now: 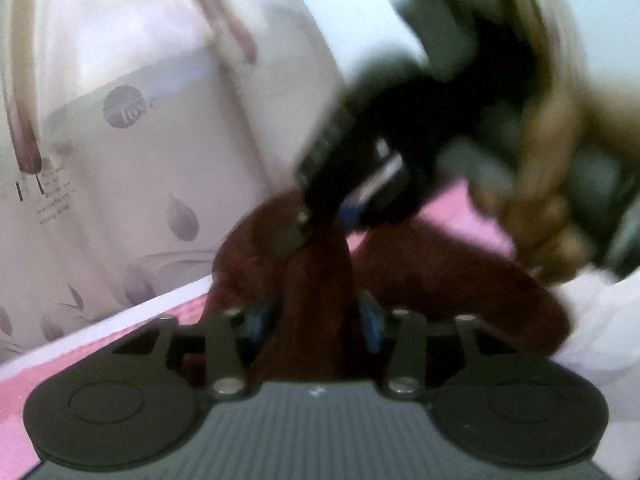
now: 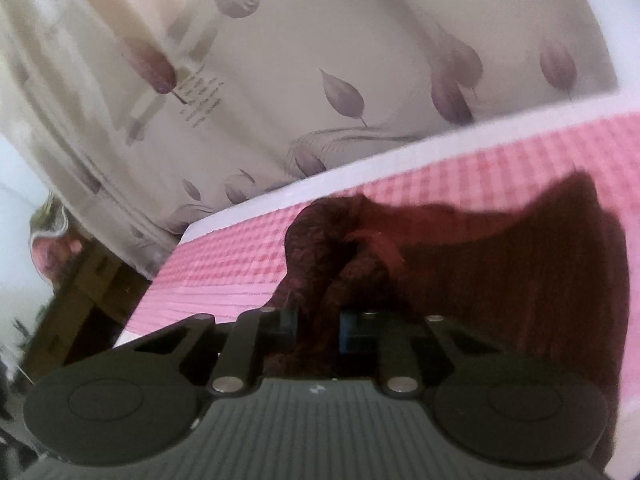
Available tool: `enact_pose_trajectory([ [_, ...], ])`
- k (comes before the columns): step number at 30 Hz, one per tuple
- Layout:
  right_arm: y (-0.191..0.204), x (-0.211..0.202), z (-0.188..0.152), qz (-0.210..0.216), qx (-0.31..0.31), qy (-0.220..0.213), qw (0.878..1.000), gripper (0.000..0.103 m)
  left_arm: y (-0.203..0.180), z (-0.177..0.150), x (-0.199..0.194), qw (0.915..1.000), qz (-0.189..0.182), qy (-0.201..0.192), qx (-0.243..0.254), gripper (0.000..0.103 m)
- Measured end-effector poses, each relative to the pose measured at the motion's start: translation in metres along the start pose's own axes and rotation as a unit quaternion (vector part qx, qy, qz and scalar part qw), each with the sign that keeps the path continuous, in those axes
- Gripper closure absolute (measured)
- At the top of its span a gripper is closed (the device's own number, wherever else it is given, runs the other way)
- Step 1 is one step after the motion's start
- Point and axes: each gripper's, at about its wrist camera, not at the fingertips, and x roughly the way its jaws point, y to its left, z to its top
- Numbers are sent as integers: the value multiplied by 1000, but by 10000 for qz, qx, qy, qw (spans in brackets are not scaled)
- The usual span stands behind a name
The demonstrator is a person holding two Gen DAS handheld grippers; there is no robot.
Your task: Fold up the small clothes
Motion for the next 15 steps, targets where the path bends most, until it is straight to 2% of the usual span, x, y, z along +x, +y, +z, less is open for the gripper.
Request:
enact_pose_trajectory([
  [2,-5,-7,4,68,-77,-104,9999,83,17,9,-24,9979,-308,-177,-550,45],
  [4,-13,-15,13,115,-93,-230,9996,83,40,19,-51,9908,-447,-450,-1199,18],
  [6,-22,-25,22,232,-83,-378,9990,83,60,25,-66,9852,-344,-683,-1532,15],
  [8,-32,-35,30,295,-105,-552,9980,83,81,28,-68,9825,-182,-626,-1746,15],
  [9,-38,-42,35,317,-127,-635,9974,83,92,27,-65,9793,-231,-550,-1936,15],
  [13,-66,-62,45,416,-189,-813,9956,83,122,11,-36,9568,-814,-151,-2788,15],
  [15,-88,-67,45,347,-69,-874,9955,83,115,8,-23,9551,-1051,-28,-2770,15],
])
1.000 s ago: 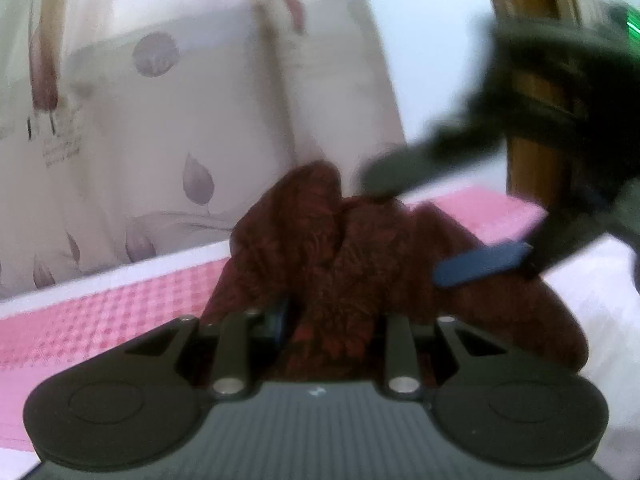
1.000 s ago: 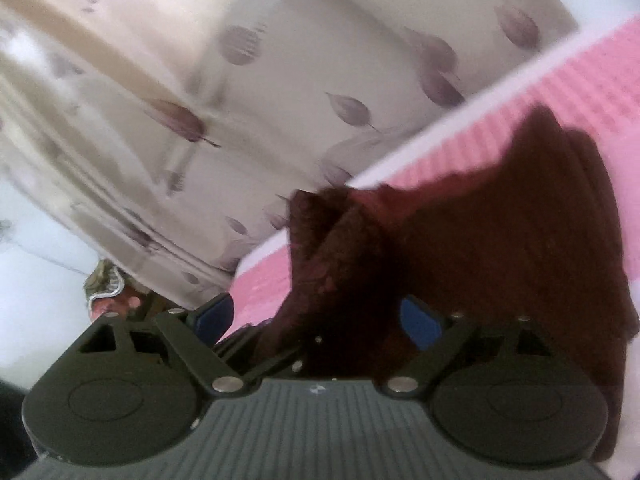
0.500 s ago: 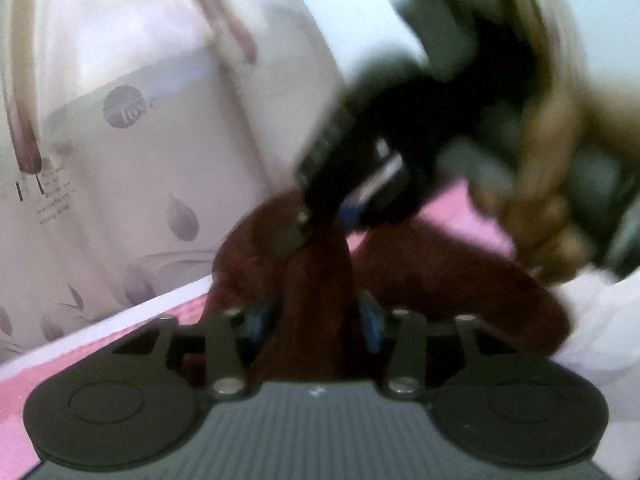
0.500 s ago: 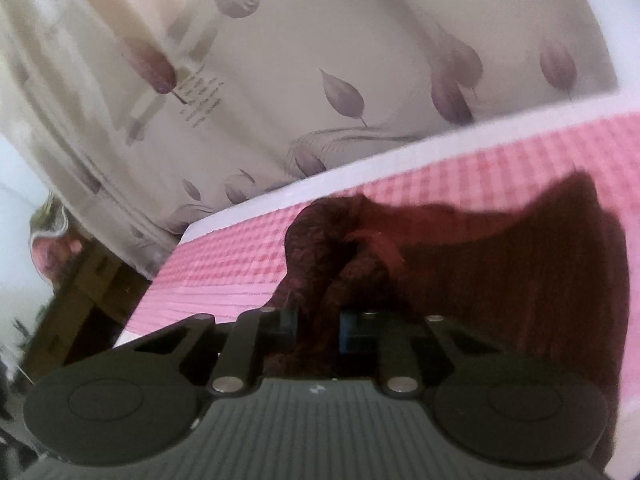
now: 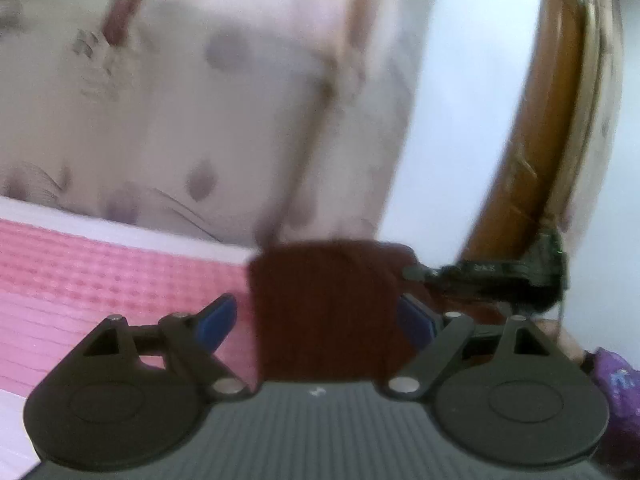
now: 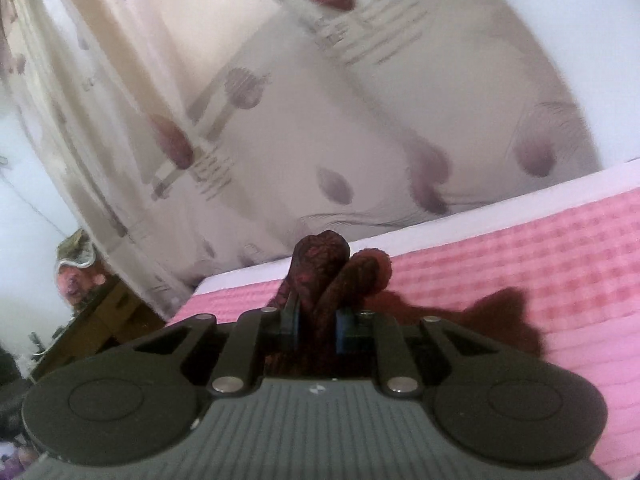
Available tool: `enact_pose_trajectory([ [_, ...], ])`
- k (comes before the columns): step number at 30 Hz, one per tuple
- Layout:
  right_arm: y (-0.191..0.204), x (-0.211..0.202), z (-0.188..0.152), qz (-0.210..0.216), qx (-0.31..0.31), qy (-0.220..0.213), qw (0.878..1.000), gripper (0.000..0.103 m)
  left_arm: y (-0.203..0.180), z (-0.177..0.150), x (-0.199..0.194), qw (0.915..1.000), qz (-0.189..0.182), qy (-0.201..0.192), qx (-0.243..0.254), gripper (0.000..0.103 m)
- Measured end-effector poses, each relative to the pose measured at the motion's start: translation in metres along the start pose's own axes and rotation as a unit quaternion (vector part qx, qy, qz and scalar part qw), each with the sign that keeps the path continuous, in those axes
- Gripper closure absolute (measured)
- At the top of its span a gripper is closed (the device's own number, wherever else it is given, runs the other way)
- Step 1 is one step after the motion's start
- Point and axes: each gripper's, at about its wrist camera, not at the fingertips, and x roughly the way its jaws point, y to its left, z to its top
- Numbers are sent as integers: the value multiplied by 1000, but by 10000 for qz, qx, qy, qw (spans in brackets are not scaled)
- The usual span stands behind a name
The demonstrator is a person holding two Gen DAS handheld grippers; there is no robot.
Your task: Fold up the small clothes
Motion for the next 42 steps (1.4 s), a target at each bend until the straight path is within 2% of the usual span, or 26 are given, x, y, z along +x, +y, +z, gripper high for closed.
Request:
enact_pose_trajectory([
  [3,-28,-2,-8,-63,176,-57,9998,83,-19,-11,28,9987,-163,324,369,16],
  [7,-57,-3,-28,-21,322,-178,9993,83,-43,-34,51,9948,-523,734,482,16],
  [12,-79,-15,-46,193,588,-540,9966,83,-63,-60,62,9875,-732,1007,968,16],
  [15,-91,-21,-54,239,719,-715,9946,83,-70,-73,66,9829,-634,1154,1288,16],
  [17,-93,-19,-57,69,690,-693,9952,82,-71,-77,71,9815,-536,1174,1417,16],
  [21,-86,-27,-50,2,733,-949,9928,69,-69,-76,76,9825,-484,1212,1332,14],
  [22,-83,-29,-46,-7,675,-957,9931,58,-69,-76,76,9823,-477,1217,1345,14],
  [24,-77,-30,-36,-145,571,-837,9947,45,-69,-77,78,9817,-450,1212,1395,14],
  [27,-64,-20,-26,-476,123,-495,9976,45,-76,-82,76,9786,-354,1180,1651,14],
  [28,-61,-14,-24,-584,49,-379,9976,54,-78,-84,75,9780,-316,1168,1702,14],
  [30,-52,-1,-23,-819,-208,-149,9963,81,-79,-85,73,9782,-276,1120,1725,14],
  [32,-41,3,-22,-930,-459,-250,9943,83,-77,-85,72,9786,-264,1129,1703,14],
  [35,-38,-14,-18,-692,-344,-961,9924,86,-78,-85,69,9775,-352,1117,1756,14],
  [36,-44,-16,-19,-668,-274,-1072,9916,87,-79,-85,70,9764,-355,1141,1800,14],
  [40,-90,5,-44,-866,395,-728,9928,87,-85,-92,71,9720,-363,1096,2045,13],
  [42,-105,1,-54,-637,777,-782,9919,86,-84,-93,72,9717,-355,1164,2022,9],
])
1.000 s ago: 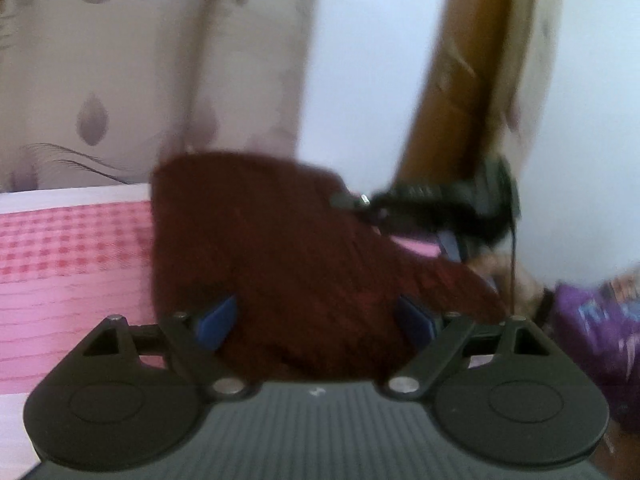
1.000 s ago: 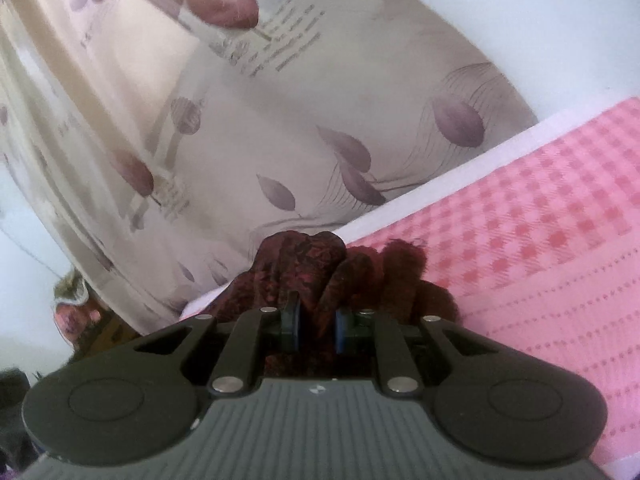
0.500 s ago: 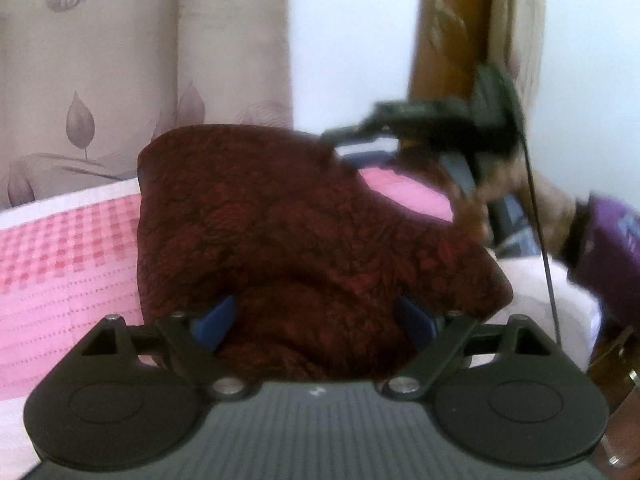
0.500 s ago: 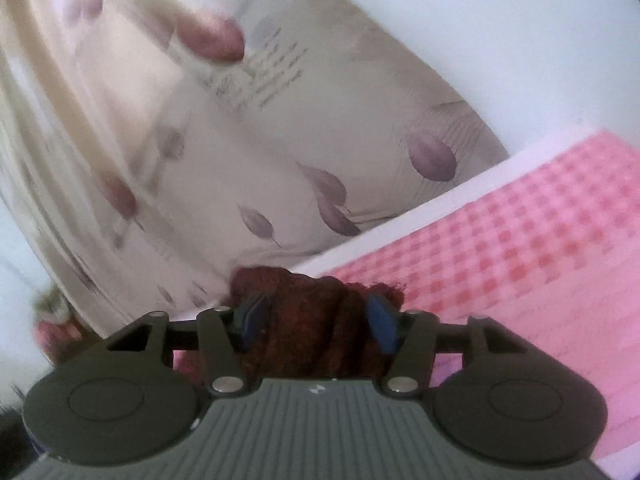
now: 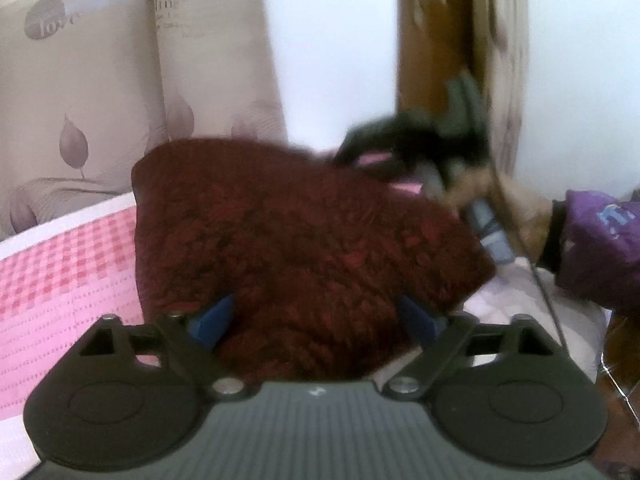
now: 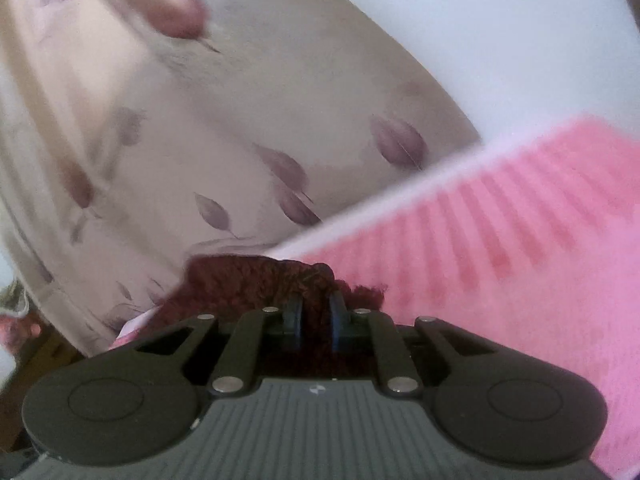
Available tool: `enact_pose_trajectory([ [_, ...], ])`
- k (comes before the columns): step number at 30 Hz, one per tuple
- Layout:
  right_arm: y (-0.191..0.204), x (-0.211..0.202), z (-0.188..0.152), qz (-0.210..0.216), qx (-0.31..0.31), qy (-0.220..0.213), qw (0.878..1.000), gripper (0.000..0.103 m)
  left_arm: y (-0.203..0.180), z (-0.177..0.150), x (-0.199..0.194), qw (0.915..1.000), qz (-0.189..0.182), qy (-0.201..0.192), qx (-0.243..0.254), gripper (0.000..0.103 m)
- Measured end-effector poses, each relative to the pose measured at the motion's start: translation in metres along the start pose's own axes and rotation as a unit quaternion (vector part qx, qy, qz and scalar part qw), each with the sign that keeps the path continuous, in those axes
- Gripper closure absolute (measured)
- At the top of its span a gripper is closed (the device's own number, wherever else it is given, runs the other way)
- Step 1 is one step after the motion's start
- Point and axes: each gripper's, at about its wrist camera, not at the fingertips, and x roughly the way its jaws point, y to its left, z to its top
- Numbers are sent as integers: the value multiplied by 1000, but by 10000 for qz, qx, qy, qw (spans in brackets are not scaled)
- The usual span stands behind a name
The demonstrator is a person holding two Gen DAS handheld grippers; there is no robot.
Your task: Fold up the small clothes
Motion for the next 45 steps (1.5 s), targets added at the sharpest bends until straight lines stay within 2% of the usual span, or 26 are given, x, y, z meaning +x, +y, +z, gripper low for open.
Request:
enact_pose_trajectory([
  [2,0,-14,3,140,235,-151,9995,78,2,0,1,10000,19,10,-25,9],
  [3,5,-23,5,85,204,-252,9994,68,3,0,1,10000,16,20,-61,9],
  [6,35,-60,10,150,-383,-458,9981,68,5,1,2,9999,-30,-3,-168,7],
  [9,81,-87,-1,478,-1312,-300,9898,68,2,0,1,9999,19,-44,-137,7],
  [12,127,-94,-30,800,-2330,61,9692,68,0,-2,0,9999,54,-103,-112,7],
  [15,144,-86,-62,345,-3315,439,9418,71,1,-6,-6,9997,41,-207,-107,7],
  [17,134,-79,-78,-135,-3605,602,9307,74,2,-11,-11,9996,-51,-288,-25,7],
  [18,128,-77,-81,-246,-3577,647,9313,77,1,-14,-14,9995,-49,-306,98,7],
  [20,115,-80,-83,-226,-3219,624,9444,77,-1,-21,-19,9990,26,-288,343,7],
  [23,101,-78,-91,-206,-3017,579,9514,78,2,-30,-25,9983,197,-228,503,7],
  [24,100,-76,-91,-168,-2940,553,9541,78,5,-32,-28,9984,220,-236,463,7],
  [28,107,-75,-90,-220,-3029,484,9515,77,14,-32,-47,9991,168,-390,99,7],
  [32,118,-94,-84,-102,-2920,44,9563,76,21,-34,-51,9992,179,-348,-125,7],
  [37,141,-118,-100,-192,-3468,-89,9377,76,24,-32,-60,9985,153,-471,-253,7],
  [40,142,-115,-119,-610,-3877,175,9196,77,29,-26,-62,9976,82,-432,-536,7],
  [42,127,-103,-128,-912,-3761,480,9208,77,35,-21,-63,9962,126,-344,-791,7],
  [45,118,-99,-123,-935,-3493,591,9305,77,45,-11,-64,9931,253,-305,-1102,7],
])
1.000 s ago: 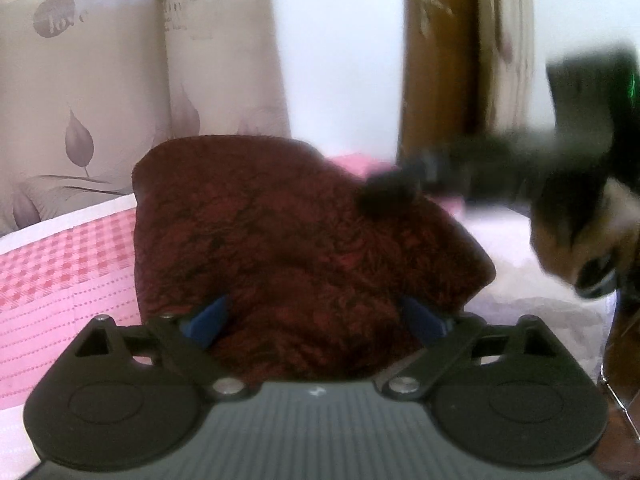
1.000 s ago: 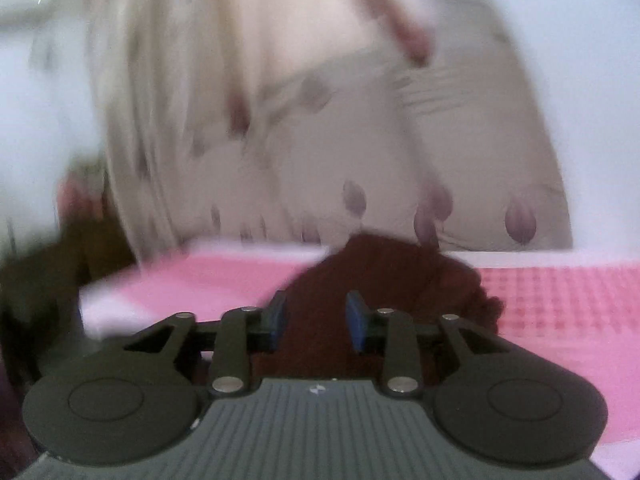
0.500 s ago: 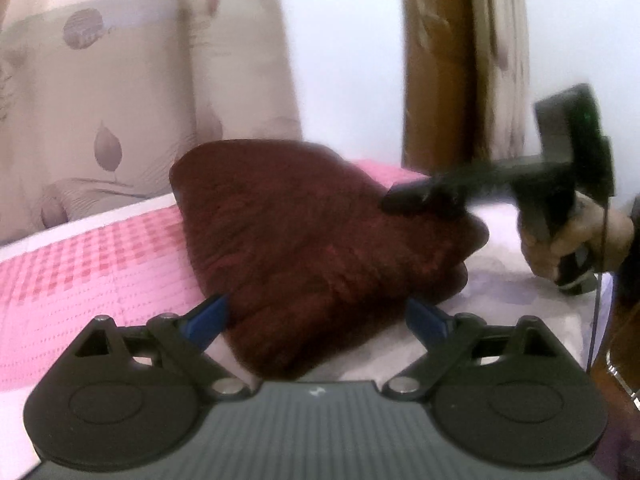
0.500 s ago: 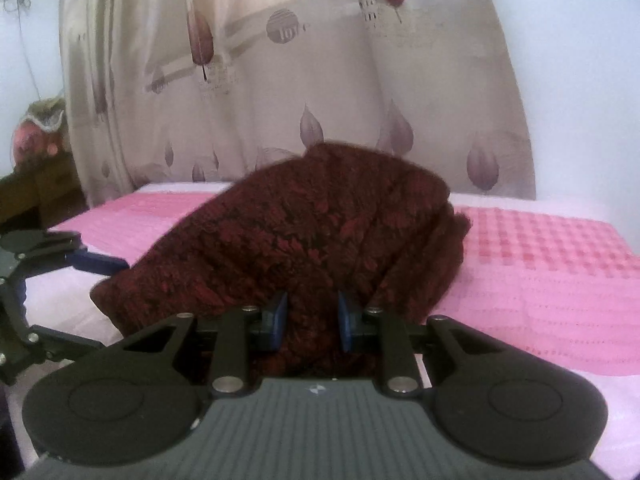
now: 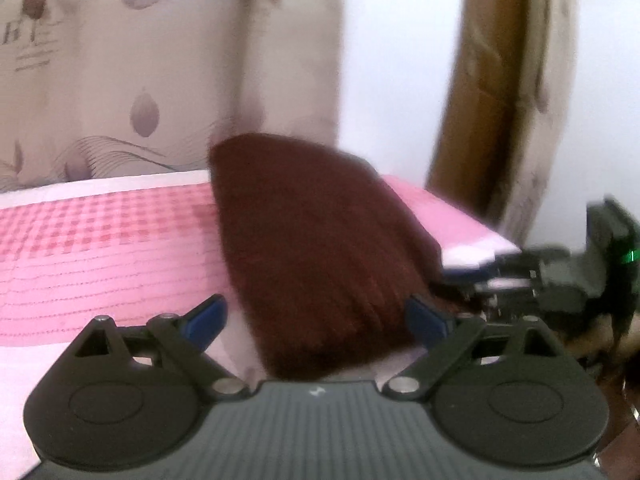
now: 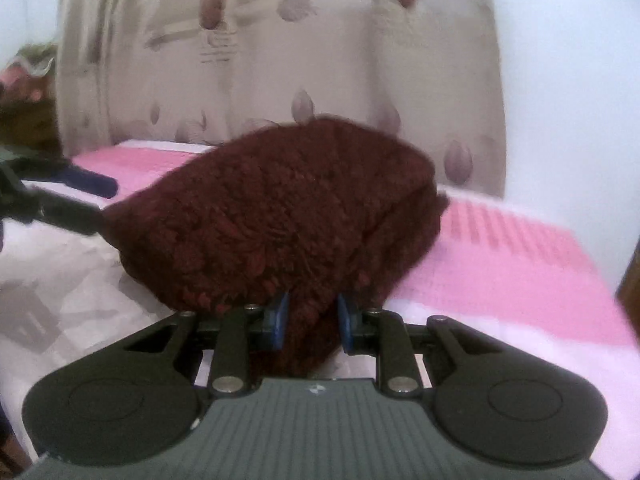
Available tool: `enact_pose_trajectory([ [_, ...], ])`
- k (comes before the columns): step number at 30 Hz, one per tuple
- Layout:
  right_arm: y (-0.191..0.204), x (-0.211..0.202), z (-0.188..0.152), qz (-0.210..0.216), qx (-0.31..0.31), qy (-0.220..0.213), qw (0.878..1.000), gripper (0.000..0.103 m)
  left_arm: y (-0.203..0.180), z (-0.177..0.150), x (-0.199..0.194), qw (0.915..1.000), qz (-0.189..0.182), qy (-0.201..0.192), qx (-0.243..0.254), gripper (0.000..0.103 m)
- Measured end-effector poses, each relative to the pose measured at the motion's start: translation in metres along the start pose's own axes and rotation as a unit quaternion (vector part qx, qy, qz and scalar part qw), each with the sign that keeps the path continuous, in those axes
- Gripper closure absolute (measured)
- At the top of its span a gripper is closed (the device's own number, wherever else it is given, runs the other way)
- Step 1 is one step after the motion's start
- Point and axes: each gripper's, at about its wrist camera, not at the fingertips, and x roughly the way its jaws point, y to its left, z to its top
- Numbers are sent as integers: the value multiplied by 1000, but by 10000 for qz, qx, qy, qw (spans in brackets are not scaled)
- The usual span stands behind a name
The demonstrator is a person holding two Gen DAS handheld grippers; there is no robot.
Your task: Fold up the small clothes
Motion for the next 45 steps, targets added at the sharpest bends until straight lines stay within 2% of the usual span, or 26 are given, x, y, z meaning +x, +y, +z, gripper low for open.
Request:
enact_pose_trajectory([
  [5,-5,-1,-2,97,160,30,9998,77,3,27,1,9986,519,-52,-56,6],
  [11,-8,-1,-3,148,249,0,9996,75,-3,48,13,9955,936,45,114,6],
  [14,-7,-1,-3,82,295,0,9995,67,-8,50,15,9943,1032,54,268,6],
  [15,-8,-1,-3,77,348,6,9994,61,-9,51,17,9938,1064,65,323,6],
  [17,-11,0,-4,82,453,19,9989,61,-12,52,21,9926,1129,108,430,6],
  [23,-13,0,-5,98,528,31,9986,60,-10,55,30,9914,1201,164,484,6],
  [33,-18,1,-6,64,695,37,9976,47,-8,59,47,9904,1276,286,448,6],
  [41,-23,3,-6,76,793,50,9968,42,-4,66,61,9904,1265,346,436,6],
  [45,-24,3,-6,84,824,51,9966,41,8,72,68,9921,1183,330,261,2],
])
